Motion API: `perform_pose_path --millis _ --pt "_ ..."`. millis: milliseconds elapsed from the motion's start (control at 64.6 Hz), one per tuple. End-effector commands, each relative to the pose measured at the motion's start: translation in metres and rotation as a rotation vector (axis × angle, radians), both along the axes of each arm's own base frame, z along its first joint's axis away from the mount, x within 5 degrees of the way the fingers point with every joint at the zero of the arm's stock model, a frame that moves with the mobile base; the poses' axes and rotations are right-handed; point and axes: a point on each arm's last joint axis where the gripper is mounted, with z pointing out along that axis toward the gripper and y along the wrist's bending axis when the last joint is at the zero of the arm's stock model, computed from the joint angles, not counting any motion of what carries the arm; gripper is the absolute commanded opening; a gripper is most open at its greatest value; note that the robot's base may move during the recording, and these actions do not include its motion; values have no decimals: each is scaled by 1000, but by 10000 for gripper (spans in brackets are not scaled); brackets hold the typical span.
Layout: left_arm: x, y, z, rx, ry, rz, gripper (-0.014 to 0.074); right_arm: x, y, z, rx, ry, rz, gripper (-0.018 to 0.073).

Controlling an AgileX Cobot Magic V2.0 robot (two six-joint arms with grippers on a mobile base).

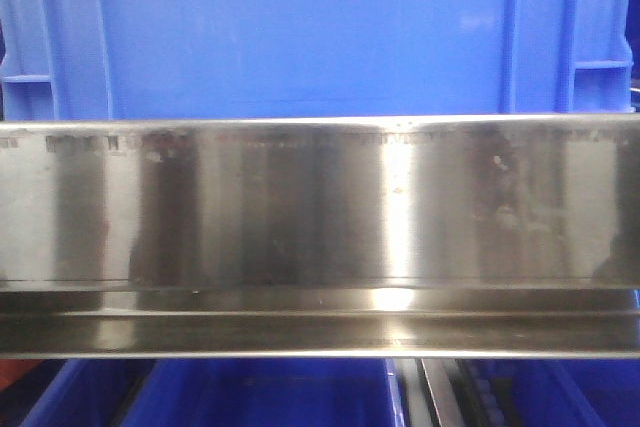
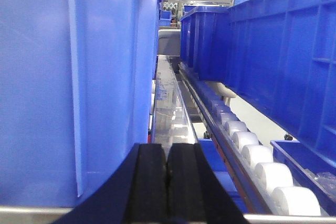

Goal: Place valve from conveyor to right shelf box

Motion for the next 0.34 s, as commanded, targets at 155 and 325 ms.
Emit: perform_pose_path --millis 155,325 --pt "-1 0 3 -6 -29 3 -111 0 -1 2 -5 -31 -10 -162" --pt "-1 0 3 -6 -29 3 -111 0 -1 2 -5 -31 -10 -162"
